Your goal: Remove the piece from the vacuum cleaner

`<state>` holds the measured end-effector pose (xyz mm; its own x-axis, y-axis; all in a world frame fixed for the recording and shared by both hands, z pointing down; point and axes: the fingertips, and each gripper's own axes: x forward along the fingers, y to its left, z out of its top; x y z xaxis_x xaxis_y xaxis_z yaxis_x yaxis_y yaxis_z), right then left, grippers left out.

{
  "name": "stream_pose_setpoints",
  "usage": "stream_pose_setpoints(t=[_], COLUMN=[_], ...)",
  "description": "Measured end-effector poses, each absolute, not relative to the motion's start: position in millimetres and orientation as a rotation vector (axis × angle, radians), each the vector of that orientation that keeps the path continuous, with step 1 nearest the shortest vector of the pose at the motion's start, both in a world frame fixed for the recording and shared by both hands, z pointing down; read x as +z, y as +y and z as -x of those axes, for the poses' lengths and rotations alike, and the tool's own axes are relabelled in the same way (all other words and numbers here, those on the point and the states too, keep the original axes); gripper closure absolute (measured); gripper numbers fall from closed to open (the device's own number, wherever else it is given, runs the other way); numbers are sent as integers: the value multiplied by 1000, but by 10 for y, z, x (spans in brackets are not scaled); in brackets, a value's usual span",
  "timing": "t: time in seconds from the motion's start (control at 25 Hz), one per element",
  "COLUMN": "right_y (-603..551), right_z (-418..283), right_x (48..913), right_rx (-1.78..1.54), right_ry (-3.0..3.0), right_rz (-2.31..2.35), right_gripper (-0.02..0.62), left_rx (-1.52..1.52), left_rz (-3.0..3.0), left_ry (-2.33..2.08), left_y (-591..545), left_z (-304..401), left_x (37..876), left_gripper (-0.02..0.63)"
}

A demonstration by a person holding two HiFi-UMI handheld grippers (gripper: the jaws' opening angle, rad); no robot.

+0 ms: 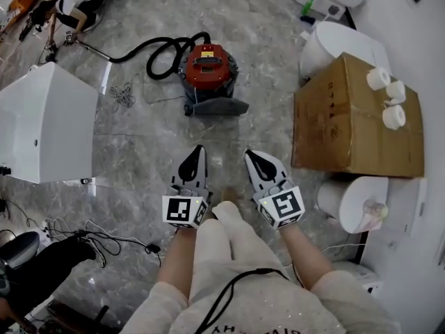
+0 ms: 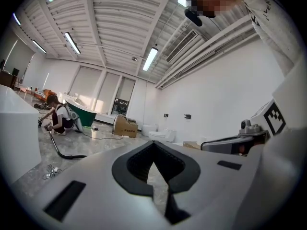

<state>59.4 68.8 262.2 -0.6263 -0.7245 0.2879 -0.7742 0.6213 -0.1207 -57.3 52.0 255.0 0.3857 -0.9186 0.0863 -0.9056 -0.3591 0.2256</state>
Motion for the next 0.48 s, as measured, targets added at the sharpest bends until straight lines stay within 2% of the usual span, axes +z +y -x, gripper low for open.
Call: stream_pose_setpoints(t=[0.48], right_y=[246], right_z=[-438], right_x=[3384], right_rx=[389], right_ry=[-2634], right_rz=[-1179], right_gripper=[583], left_rx=[-45], left_rz=[-2383], left_ry=[-1614], left_y=[52], left_z=[630], left_x=[3326], left_gripper=[588])
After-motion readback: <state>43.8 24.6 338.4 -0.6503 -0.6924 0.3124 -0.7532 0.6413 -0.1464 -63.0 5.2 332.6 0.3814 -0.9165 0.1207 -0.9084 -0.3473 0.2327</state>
